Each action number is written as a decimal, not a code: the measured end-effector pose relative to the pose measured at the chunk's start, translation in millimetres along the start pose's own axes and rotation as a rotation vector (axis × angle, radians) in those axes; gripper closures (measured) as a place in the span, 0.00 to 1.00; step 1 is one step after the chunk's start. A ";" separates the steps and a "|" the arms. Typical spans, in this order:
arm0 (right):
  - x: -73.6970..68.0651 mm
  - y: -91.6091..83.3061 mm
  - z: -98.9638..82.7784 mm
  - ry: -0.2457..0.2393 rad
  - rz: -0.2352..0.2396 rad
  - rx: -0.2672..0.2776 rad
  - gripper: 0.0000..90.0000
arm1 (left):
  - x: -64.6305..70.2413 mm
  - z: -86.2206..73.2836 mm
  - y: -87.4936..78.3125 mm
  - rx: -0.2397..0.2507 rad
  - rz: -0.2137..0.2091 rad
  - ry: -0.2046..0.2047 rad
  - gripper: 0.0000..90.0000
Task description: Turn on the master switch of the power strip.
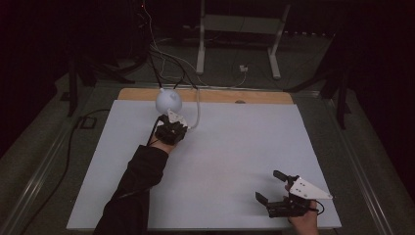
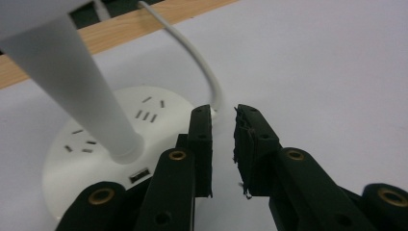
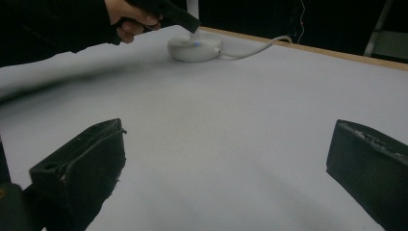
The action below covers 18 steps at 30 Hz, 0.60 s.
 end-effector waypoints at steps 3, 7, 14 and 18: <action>0.0 0.0 -0.1 -0.001 0.000 0.000 0.00 | 0.9 -0.2 -0.4 -0.006 -0.002 0.002 0.80; -0.3 -0.2 0.3 0.000 0.000 0.001 0.00 | 2.3 -0.8 -1.6 -0.010 -0.018 -0.010 0.70; -0.4 0.0 0.2 -0.002 0.000 0.001 0.00 | 9.7 -2.4 -0.4 -0.039 -0.060 -0.022 0.31; -0.1 0.1 0.0 -0.002 0.000 0.000 0.00 | 16.0 -4.6 0.3 -0.072 -0.147 -0.031 0.04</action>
Point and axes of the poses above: each handheld gripper's, and its own axes: y roughly forward along the jaws, z roughly out of its top, x roughly to its right, the point moved 7 cm from there along y, roughly forward along the jaws, and after that the axes turned 13 degrees about -z, right-handed, at the moved point
